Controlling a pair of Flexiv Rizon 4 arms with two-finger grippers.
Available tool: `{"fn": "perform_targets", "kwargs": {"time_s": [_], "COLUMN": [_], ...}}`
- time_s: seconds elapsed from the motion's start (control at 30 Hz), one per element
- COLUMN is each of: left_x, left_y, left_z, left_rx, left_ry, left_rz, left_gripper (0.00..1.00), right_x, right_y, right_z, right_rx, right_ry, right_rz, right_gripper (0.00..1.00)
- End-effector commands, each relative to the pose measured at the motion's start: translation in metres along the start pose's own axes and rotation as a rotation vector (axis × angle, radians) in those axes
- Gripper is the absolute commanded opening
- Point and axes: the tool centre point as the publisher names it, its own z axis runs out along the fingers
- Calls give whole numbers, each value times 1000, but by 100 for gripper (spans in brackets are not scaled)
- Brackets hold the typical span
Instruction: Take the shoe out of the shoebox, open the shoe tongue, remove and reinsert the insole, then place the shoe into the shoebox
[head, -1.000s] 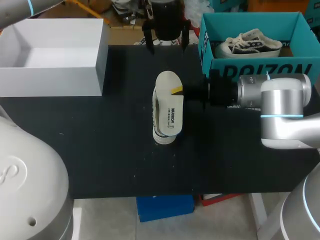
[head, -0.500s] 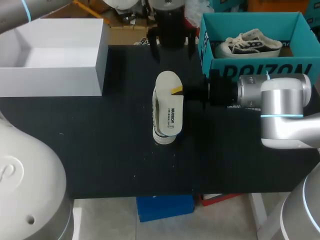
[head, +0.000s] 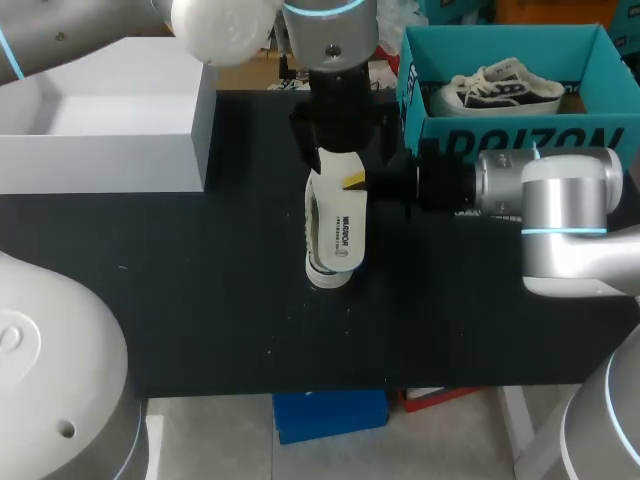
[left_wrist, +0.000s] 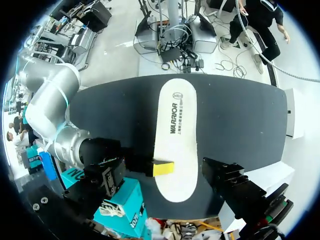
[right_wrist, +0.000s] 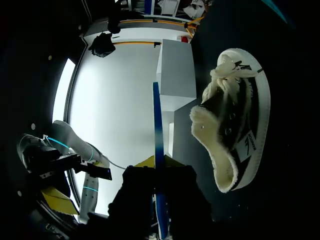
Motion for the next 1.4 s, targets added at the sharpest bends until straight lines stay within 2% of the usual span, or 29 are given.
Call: {"fn": "perform_targets", "kwargs": {"time_s": [0.03, 0.3, 0.43, 0.53, 0.6, 0.67, 0.73, 0.83, 0.9, 0.97, 1.0, 1.07, 1.13, 1.23, 1.4], "left_x": [4, 14, 21, 26, 30, 33, 37, 44, 47, 52, 54, 58, 60, 62, 65], "left_y": [-26, -56, -63, -66, -65, -65, -63, -61, -60, -58, -57, -55, -54, -53, -50], "left_z": [3, -4, -7, -8, -8, -9, -9, -9, -8, -5, -5, -3, -2, -4, -1], "left_rx": [-64, -95, -112, -86, -104, -100, -138, -156, -131, -156, -137, -151, -133, -156, -217], "left_ry": [-14, -88, -209, -371, -438, -562, -629, -769, -885, -932, -991, -1023, -1113, -1247, -1378], "left_rz": [2, -8, -18, -42, -54, -79, -85, -121, -143, -154, -171, -165, -165, -130, -84], "left_gripper": [100, 100, 100, 100, 100, 100, 100, 100, 100, 100, 100, 100, 100, 100, 100], "right_x": [0, 0, 0, 0, 0, 0, 0, 0, 0, 0, 0, 0, 0, 0, 0], "right_y": [0, 0, 0, 0, 0, 0, 0, 0, 0, 0, 0, 0, 0, 0, 0], "right_z": [0, 0, 0, 0, 0, 0, 0, 0, 0, 0, 0, 0, 0, 0, 0], "right_rx": [0, 0, 0, 0, 0, 0, 0, 0, 0, 0, 0, 0, 0, 0, 0], "right_ry": [-2, -2, -2, -2, -2, -2, -2, -2, -2, -2, -2, -2, -2, -2, -2], "right_rz": [1, 1, 1, 1, 1, 1, 1, 1, 1, 1, 1, 1, 1, 1, 1], "right_gripper": [0, 0, 0, 0, 0, 0, 0, 0, 0, 0, 0, 0, 0, 0, 0]}}
